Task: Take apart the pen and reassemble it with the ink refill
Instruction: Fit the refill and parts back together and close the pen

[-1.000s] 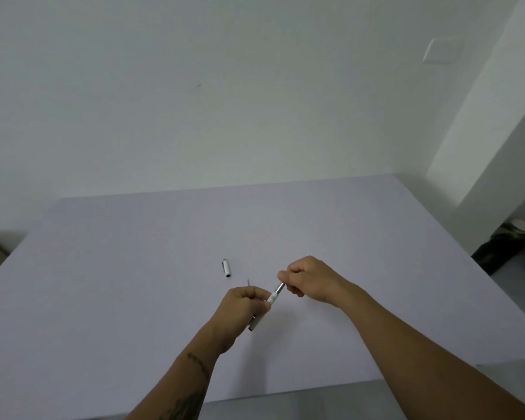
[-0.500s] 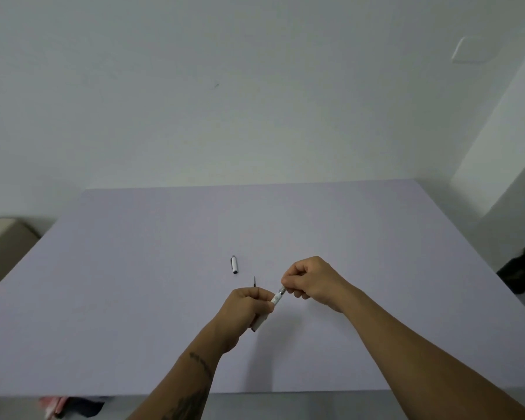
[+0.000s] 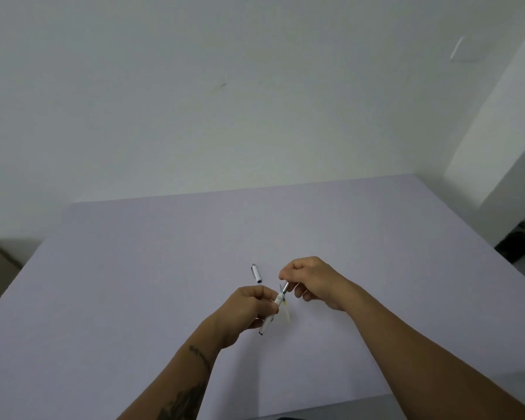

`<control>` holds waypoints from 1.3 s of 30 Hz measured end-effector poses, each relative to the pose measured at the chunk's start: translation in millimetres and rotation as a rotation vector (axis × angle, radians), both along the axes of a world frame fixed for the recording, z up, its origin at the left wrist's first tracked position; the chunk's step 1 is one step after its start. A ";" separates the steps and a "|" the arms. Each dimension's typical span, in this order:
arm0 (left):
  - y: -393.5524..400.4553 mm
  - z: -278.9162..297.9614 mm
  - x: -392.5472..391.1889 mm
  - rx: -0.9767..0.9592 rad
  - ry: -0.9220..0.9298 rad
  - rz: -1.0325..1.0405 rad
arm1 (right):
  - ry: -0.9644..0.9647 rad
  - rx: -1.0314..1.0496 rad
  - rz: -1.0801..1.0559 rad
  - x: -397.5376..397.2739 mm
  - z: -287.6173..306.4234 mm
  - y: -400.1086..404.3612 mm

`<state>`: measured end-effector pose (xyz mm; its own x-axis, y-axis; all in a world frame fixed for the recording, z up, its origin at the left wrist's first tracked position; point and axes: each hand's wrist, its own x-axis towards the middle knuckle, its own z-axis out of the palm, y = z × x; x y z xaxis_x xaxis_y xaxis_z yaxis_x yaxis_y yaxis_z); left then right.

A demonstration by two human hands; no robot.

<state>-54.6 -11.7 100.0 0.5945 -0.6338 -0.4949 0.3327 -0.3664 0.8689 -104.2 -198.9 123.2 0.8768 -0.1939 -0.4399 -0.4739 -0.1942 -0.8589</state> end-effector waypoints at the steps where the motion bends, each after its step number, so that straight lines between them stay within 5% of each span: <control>1: 5.1 -0.4 5.8 -0.008 0.012 -0.011 | 0.003 0.076 -0.025 2.7 0.4 3.5; 5: 21.3 0.5 28.5 -0.045 0.039 -0.025 | -0.023 0.173 -0.091 11.2 2.3 19.8; 14: 34.7 -4.6 43.4 -0.028 0.017 -0.079 | -0.034 -0.087 -0.151 20.3 -0.9 52.8; 20: 38.8 -8.5 41.1 -0.026 0.015 -0.048 | -0.010 0.126 -0.139 14.6 -2.4 54.6; 30: 45.8 -4.6 46.3 -0.050 -0.026 0.031 | -0.024 -0.035 -0.101 32.8 1.9 64.6; 39: 48.5 -0.8 49.0 -0.042 -0.049 0.061 | -0.022 0.064 -0.070 36.7 13.9 55.9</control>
